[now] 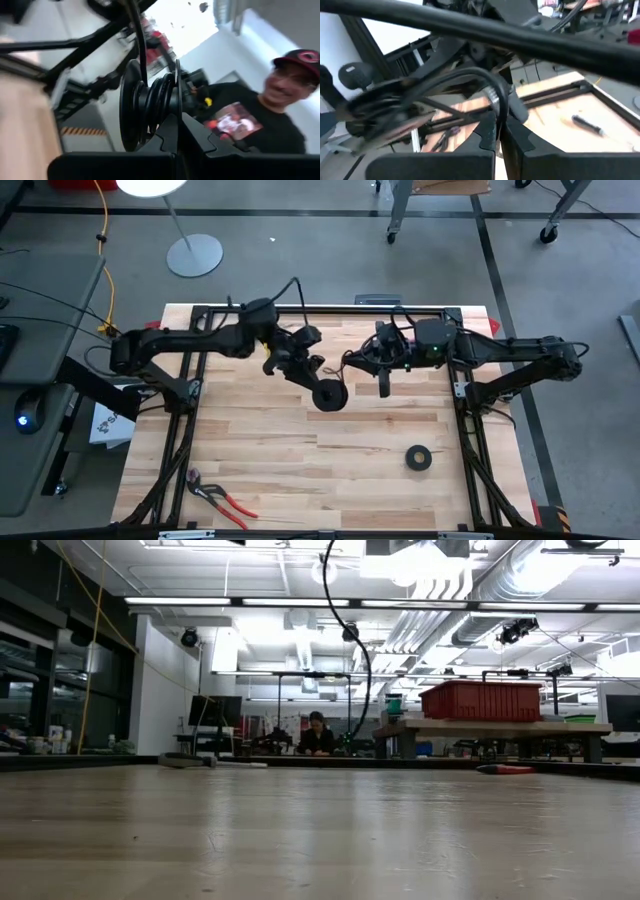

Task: Coil cords
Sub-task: Coil the black wire on the black spool

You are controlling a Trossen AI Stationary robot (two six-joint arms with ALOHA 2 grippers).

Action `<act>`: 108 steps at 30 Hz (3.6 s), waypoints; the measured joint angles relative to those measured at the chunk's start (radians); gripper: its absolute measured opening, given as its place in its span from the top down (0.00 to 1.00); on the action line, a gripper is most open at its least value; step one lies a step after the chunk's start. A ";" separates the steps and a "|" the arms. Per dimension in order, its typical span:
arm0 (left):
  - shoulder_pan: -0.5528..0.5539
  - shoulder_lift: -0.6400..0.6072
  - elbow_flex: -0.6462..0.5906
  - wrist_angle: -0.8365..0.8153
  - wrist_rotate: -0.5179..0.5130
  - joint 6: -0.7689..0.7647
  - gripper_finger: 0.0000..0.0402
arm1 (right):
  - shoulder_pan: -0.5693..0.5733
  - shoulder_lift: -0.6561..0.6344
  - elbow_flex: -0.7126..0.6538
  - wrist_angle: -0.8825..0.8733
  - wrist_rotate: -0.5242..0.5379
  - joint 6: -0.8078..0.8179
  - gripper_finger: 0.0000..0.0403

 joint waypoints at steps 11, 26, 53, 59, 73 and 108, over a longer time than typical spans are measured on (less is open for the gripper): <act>-0.040 0.010 0.000 0.170 -0.077 -0.025 1.00 | -0.027 0.010 0.000 0.122 -0.045 0.014 1.00; -0.046 0.031 0.097 0.169 -0.141 0.078 1.00 | -0.014 0.073 0.001 0.257 -0.021 0.095 1.00; 0.067 0.093 0.209 0.257 -0.333 0.442 1.00 | 0.043 0.114 0.022 0.323 -0.048 0.143 1.00; 0.117 0.072 0.209 0.254 -0.301 0.438 1.00 | 0.047 0.112 0.022 0.314 -0.051 0.115 1.00; 0.151 0.012 0.209 0.259 -0.238 0.386 1.00 | 0.037 0.118 0.021 0.247 0.092 0.032 0.63; 0.152 -0.072 0.209 0.260 -0.288 0.434 1.00 | -0.014 0.202 0.021 0.248 0.209 -0.013 0.54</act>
